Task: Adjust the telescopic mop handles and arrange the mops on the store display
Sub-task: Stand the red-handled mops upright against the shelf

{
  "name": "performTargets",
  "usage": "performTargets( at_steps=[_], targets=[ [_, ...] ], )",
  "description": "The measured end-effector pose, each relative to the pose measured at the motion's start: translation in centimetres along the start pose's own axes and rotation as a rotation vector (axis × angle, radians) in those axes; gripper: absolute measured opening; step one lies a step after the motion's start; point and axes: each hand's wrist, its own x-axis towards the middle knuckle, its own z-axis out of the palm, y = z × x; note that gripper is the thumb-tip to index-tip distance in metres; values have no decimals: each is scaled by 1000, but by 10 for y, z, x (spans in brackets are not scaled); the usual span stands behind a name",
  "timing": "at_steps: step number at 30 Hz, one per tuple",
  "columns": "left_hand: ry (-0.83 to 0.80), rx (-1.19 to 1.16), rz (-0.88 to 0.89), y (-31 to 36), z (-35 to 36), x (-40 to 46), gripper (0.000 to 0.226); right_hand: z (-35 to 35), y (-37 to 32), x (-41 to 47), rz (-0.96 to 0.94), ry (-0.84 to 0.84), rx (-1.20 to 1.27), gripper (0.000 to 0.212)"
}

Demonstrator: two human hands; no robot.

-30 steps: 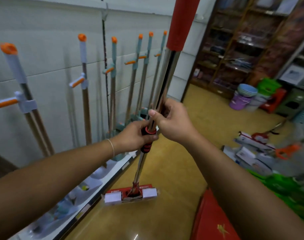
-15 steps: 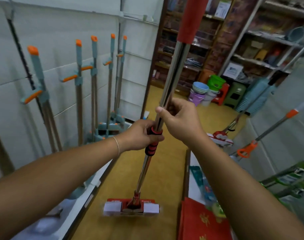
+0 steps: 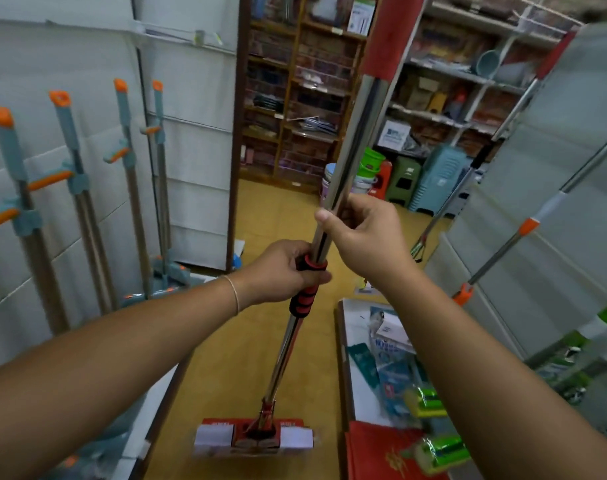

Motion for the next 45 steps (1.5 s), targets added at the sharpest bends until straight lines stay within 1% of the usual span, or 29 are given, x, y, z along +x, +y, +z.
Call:
performTargets(
  at_steps=[5,9,13,17,20,24,26,30,33,38,40,41,43,45],
  targets=[
    [0,6,-5,-20,-11,59,17,9,41,53,-16,-2,28,18],
    [9,15,-31,-34,-19,112,17,14,76,106,-21,-19,51,23],
    [21,41,-75,-38,-27,170,20,8,109,160,-42,-46,47,16],
    [-5,70,-96,-40,-37,222,23,2,135,206,-52,-59,26,21],
    [-18,81,-101,-44,-43,259,26,-1,152,237,-53,-54,-4,20],
    [-63,7,-99,-48,-51,305,24,-4,169,275,-46,-62,-32,20],
    [-72,-68,-95,-54,-56,328,24,-2,180,295,-37,-60,-34,15],
    [-107,-212,-85,-73,-67,377,26,6,204,335,-1,-61,-51,18],
    [-121,-245,-57,-91,-72,417,23,12,226,369,30,-49,-59,19],
    [-148,-237,-38,-116,-84,493,11,19,259,426,94,-40,-104,24],
    [-162,-236,-32,-123,-87,521,4,18,266,449,124,-7,-100,26],
    [-166,-228,-31,-127,-88,535,2,16,268,460,137,43,-84,27],
    [-164,-218,-34,-134,-85,560,3,9,272,483,151,159,-52,31],
    [-155,-223,-40,-139,-81,581,6,4,276,500,157,218,-55,37]
  ],
)
